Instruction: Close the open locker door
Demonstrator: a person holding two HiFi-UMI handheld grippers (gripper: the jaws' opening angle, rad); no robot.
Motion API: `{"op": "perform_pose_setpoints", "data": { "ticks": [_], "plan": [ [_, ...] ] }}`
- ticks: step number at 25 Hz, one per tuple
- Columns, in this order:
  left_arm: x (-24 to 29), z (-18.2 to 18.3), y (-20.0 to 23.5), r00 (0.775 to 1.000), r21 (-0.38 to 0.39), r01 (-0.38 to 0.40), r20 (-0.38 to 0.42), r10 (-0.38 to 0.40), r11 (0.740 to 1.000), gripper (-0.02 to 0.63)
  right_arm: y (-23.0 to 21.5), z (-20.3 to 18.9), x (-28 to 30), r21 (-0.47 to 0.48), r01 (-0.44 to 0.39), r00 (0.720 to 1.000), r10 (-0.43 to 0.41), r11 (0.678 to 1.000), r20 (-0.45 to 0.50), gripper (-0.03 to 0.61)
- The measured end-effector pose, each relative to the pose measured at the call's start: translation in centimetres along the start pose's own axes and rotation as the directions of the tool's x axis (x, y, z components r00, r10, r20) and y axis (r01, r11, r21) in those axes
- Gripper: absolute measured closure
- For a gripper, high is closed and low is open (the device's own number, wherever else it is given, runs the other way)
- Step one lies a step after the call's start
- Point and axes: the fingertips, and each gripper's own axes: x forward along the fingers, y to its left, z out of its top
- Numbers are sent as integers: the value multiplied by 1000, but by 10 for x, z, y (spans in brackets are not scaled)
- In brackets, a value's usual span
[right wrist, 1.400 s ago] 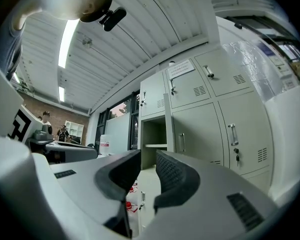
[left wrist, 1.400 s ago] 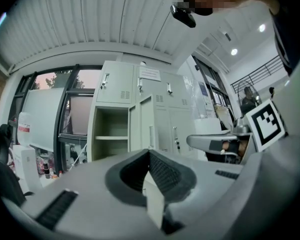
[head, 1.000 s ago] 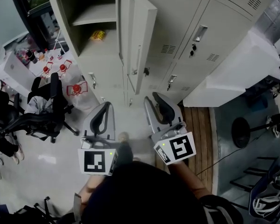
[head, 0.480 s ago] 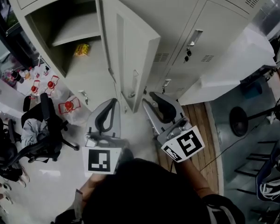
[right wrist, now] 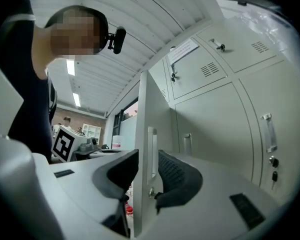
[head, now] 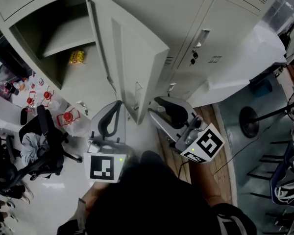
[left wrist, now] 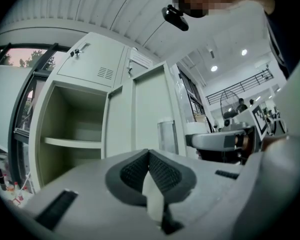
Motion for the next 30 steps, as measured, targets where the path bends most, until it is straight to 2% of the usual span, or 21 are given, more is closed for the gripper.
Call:
{"op": "perform_pose_setpoints", "data": {
  "ticks": [6, 10, 14, 18, 25, 30],
  "plan": [
    [0, -1, 0, 996, -12, -86, -9, 86, 996, 612, -2, -6, 5, 2, -170, 985, 170, 985, -32, 440],
    [-2, 3, 0, 986, 8, -163, -20, 164, 987, 612, 0, -4, 10, 16, -291, 956, 291, 957, -32, 436],
    [-7, 4, 2, 964, 5, -264, -23, 264, 964, 612, 1, -1, 14, 25, -391, 920, 391, 920, -18, 431],
    [-13, 6, 1, 938, 11, -346, 8, 346, 938, 612, 4, -5, 16, 27, -484, 875, 484, 875, -14, 423],
    [-20, 7, -10, 898, 33, -440, 20, 439, 897, 612, 9, -9, 14, 22, -602, 799, 602, 798, 1, 420],
    [-26, 4, -14, 873, 46, -486, -9, 487, 873, 612, 7, -7, 19, 37, -645, 764, 645, 763, 21, 420]
  ]
}}
